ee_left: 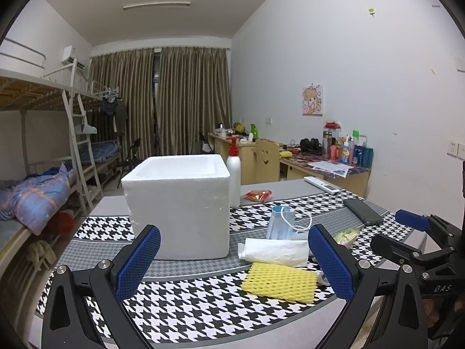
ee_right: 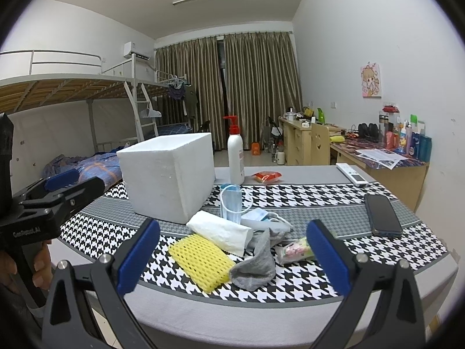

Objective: Organize soft objects

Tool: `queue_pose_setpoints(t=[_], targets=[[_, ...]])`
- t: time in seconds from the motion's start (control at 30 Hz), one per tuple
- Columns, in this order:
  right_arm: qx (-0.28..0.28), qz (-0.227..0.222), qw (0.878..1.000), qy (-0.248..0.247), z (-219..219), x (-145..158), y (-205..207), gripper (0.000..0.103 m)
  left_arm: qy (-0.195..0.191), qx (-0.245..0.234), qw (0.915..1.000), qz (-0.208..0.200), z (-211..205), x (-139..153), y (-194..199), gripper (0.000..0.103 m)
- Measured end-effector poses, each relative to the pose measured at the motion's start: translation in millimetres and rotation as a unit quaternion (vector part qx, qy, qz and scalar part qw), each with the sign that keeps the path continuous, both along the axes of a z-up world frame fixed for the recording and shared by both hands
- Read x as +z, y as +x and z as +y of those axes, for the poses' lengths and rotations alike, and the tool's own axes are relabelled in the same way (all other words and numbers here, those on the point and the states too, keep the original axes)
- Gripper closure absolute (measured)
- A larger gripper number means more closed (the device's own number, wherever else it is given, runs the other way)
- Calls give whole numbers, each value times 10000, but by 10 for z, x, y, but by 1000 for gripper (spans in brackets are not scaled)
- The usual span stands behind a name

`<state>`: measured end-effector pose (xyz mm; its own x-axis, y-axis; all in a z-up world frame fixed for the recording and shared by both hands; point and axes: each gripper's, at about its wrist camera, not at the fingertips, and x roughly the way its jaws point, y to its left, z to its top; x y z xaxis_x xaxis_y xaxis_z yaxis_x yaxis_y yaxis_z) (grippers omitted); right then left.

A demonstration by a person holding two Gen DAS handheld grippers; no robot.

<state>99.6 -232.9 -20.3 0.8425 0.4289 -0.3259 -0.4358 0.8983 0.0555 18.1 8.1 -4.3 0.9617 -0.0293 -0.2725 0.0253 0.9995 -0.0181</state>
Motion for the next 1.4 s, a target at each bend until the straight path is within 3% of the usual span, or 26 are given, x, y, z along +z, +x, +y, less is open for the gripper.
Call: queue_pose_setpoints(t=[0.8,1.4], targets=[[-239,471,9986,-24,-83,-156,437,1,-6,-384,9974,605,-107,-235,453,1],[-472,793,9957,-110,-207,-306,625,1,-33,-701,9901,1215,-269,-510,678,1]])
